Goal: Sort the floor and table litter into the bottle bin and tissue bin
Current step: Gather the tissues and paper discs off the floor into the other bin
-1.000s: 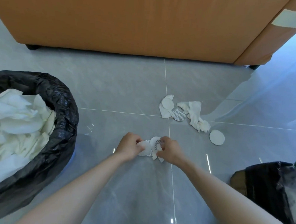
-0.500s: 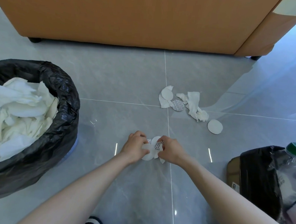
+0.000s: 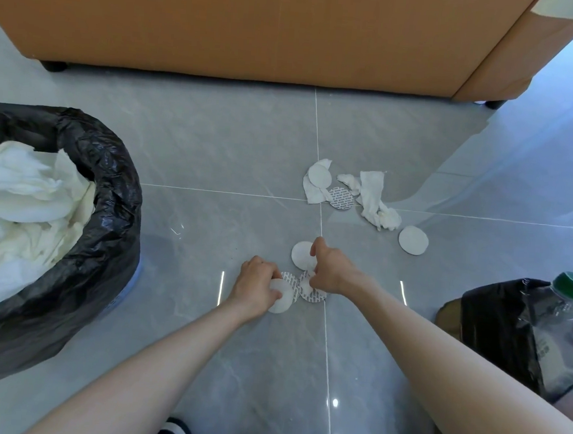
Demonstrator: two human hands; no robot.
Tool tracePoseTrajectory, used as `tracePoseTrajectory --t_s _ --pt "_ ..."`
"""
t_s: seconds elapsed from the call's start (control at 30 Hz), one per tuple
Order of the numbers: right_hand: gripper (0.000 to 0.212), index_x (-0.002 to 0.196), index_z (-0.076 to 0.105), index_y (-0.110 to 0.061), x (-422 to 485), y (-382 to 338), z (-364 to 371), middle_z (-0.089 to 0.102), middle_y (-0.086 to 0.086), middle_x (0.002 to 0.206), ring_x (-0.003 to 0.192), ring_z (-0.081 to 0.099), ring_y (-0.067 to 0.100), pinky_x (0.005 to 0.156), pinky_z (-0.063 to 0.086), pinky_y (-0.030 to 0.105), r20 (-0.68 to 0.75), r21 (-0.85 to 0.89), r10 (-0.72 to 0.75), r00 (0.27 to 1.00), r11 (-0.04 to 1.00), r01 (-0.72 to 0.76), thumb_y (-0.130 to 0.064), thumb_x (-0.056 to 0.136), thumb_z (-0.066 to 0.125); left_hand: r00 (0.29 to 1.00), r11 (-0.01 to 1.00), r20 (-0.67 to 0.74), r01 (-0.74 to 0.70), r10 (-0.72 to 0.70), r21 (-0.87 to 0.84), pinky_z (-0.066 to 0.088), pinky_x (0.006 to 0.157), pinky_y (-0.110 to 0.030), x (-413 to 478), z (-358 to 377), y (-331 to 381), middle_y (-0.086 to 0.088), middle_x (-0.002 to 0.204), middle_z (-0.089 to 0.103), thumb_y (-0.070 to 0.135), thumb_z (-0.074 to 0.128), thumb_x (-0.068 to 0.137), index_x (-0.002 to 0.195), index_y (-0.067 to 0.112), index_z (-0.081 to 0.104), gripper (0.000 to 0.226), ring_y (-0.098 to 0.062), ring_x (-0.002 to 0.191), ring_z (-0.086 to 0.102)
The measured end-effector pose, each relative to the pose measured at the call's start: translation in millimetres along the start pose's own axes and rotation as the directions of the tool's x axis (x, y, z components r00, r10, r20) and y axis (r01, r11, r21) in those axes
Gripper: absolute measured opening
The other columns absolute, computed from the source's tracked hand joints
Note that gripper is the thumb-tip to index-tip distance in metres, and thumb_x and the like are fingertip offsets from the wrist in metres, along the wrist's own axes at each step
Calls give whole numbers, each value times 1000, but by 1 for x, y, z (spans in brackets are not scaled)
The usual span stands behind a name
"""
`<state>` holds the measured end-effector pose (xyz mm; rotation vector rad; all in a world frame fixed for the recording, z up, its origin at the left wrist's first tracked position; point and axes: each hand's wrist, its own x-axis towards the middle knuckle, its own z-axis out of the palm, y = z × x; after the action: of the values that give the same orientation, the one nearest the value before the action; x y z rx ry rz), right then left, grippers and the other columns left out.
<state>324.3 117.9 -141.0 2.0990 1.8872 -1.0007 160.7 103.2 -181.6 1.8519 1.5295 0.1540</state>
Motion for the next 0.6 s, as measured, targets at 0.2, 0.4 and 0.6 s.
tracePoseTrajectory --t_s 0.2,0.4,0.6 --pt "42 113 48 -9 -6 12 12 52 13 115 101 53 29 74 41 31 10 -70 -68 998 995 69 -13 78 70 999 999 -2 34 -34 -30 36 84 -23 -3 -1 -4 -10 114 50 14 68 78 101 14 62 24 -26 107 52" --pt "27 109 55 -16 -8 8 8 54 7 118 113 49 26 86 38 34 -44 -183 -87 995 980 78 -19 84 64 998 996 15 56 -55 -68 39 86 -25 -7 -5 -10 -10 116 48 12 66 80 104 12 60 25 -25 105 54" --pt "49 128 43 -15 4 2 -4 59 10 118 108 55 29 87 46 38 -124 116 -6 992 993 21 -17 86 66 996 982 32 92 -88 -166 44 91 -28 -7 -13 -18 -7 113 48 8 70 75 103 17 56 32 -21 101 56"
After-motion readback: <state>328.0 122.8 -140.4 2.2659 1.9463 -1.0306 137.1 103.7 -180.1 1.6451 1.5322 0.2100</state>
